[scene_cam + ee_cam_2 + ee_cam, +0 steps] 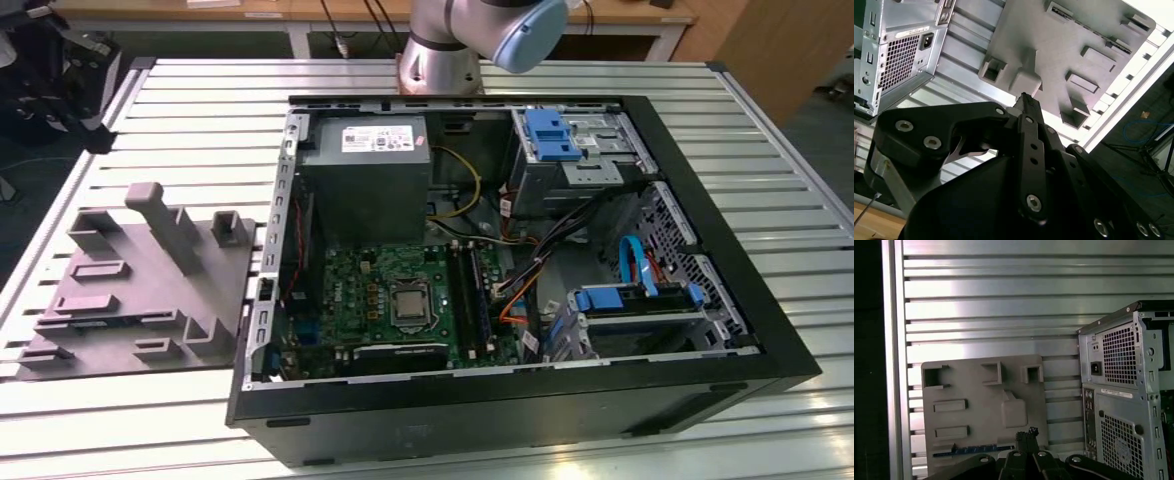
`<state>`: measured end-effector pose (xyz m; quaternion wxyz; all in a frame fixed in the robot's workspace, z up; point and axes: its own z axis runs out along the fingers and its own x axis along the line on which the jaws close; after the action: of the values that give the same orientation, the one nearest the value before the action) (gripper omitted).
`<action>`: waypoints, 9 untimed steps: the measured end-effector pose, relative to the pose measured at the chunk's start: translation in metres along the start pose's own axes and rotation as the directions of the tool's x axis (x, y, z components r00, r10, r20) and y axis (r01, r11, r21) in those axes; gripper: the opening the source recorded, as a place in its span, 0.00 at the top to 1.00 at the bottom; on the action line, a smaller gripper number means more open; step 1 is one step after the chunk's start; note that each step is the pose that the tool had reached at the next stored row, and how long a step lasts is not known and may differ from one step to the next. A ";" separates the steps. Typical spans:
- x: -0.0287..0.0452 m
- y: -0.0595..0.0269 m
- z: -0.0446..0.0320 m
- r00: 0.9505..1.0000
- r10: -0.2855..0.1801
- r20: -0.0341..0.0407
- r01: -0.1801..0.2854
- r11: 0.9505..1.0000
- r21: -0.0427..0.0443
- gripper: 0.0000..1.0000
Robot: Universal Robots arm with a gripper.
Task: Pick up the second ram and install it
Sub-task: 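Reach for the second ram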
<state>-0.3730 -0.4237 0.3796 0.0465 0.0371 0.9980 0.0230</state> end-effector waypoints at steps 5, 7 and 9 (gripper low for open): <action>0.0060 -0.0024 0.0018 1.000 0.000 0.000 0.000 1.000 0.000 0.90; 0.0085 -0.0033 0.0024 1.000 0.000 0.000 0.000 1.000 0.000 0.90; 0.0109 -0.0043 0.0030 1.000 0.000 0.000 0.000 1.000 0.000 0.90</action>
<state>-0.3838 -0.4270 0.3754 0.0465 0.0370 0.9980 0.0230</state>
